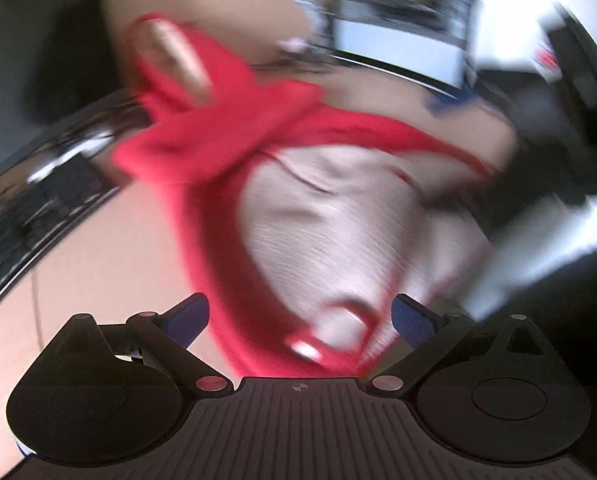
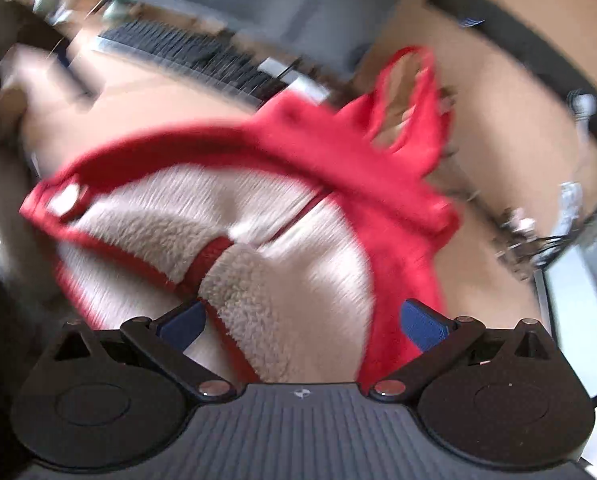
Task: Fold clothes
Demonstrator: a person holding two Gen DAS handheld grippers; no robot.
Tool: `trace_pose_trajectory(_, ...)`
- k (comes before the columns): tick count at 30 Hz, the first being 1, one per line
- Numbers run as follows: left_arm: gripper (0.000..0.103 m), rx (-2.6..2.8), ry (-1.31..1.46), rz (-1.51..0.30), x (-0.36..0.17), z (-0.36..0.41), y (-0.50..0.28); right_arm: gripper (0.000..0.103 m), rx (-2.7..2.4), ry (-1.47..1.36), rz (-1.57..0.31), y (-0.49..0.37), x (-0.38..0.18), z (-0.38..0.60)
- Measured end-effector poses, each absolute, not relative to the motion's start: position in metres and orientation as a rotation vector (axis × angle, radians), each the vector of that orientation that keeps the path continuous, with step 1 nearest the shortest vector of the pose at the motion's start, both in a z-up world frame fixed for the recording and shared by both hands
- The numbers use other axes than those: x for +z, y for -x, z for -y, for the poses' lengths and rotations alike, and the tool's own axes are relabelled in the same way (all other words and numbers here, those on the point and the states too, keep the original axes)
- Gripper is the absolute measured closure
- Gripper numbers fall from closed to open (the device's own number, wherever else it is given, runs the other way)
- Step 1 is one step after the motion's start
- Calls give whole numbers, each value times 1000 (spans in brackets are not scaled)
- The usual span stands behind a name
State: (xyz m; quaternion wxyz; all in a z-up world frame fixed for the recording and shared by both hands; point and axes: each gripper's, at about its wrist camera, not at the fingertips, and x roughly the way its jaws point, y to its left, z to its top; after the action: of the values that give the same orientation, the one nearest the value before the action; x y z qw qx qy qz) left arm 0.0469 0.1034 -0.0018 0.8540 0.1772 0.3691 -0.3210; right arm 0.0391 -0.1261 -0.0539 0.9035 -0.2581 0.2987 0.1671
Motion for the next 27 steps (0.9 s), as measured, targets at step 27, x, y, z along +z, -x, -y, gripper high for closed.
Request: trace_pose_trajectory(27, 2, -415, -543, -809, -30, -118, -44, 0, -71, 293, -773, 11, -102, 234)
